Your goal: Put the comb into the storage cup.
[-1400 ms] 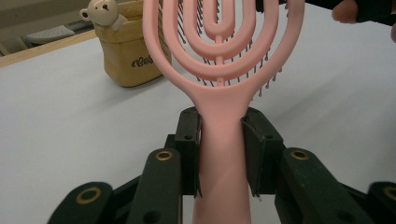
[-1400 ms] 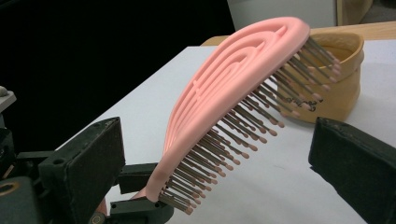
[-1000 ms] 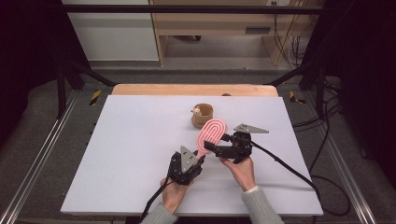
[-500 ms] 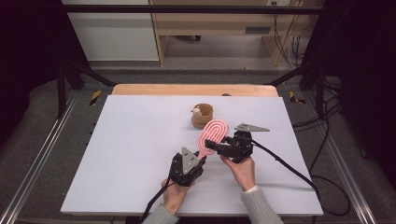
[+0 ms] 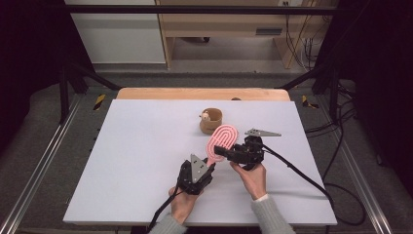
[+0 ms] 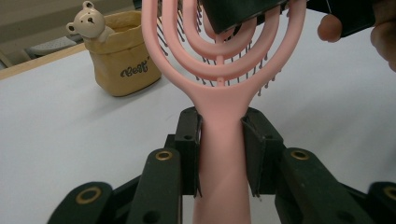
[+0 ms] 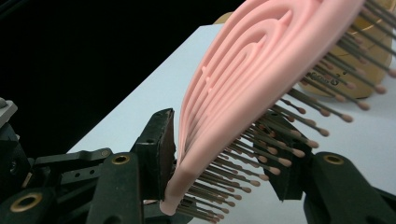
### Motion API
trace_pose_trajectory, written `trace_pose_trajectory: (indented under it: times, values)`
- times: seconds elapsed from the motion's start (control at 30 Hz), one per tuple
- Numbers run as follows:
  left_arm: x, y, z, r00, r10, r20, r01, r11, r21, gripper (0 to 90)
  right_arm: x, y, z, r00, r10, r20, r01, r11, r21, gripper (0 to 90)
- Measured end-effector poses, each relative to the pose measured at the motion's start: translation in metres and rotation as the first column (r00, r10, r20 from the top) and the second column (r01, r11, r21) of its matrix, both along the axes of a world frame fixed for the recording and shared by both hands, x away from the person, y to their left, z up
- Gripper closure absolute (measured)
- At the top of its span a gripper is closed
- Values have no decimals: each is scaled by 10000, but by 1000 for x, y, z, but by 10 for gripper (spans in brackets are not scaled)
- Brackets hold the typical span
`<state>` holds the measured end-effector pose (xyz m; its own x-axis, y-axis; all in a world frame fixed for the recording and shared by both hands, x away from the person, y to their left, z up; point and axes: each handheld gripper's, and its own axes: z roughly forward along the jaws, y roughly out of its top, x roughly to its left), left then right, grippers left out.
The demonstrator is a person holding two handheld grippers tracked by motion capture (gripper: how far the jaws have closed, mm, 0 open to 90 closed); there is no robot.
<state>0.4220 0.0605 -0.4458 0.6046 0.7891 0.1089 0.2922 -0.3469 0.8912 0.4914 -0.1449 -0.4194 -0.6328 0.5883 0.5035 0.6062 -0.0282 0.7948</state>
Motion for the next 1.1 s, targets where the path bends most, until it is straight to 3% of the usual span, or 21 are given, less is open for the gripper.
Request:
trace_pose_trajectory:
  times: [0.77, 1.1]
  values:
    - [2, 0, 0, 10000, 20, 51, -19, 10000, -72, 690, -2, 0, 2, 9998, 19, -182, -12, 9992, 387, 584]
    - [3, 0, -1, 9999, -97, -32, 96, 9999, -137, 689, -3, 0, 2, 9994, 314, -158, -306, 9982, 519, 632]
